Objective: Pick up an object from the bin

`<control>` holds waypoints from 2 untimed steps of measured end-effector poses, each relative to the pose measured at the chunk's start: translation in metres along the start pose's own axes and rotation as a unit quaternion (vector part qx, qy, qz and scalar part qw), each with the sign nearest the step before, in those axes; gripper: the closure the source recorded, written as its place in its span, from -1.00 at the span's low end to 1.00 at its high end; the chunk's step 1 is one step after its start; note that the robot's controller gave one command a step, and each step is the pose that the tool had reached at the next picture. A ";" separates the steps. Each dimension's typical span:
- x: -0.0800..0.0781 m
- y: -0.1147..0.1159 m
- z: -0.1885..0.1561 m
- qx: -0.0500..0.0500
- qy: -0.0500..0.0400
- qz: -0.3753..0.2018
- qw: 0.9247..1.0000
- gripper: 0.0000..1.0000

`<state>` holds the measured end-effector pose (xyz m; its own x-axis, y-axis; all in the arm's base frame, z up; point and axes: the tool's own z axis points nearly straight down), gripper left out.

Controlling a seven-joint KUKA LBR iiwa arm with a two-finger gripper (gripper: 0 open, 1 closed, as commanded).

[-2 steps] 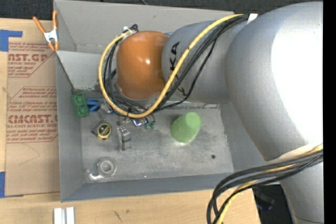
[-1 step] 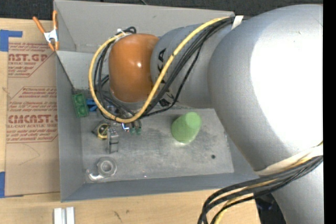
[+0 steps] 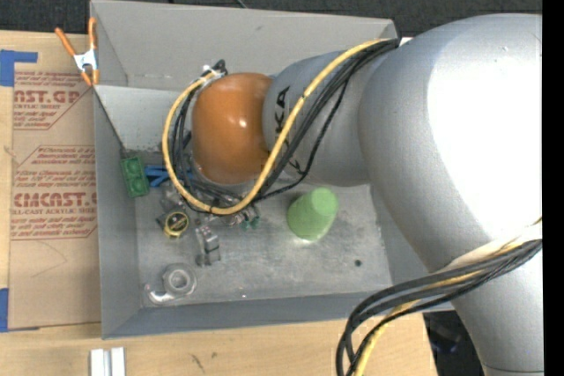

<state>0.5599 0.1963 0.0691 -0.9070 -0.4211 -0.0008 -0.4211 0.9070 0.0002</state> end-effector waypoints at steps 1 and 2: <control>-0.001 0.001 0.000 -0.001 -0.001 0.000 1.000 -1.00; -0.001 0.001 -0.001 -0.001 -0.002 0.000 1.000 1.00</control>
Offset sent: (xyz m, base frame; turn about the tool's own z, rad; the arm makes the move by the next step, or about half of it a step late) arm 0.0000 0.0000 0.0000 0.0000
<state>0.5606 0.1977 0.0700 -0.9072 -0.4206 -0.0053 -0.4206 0.9072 0.0020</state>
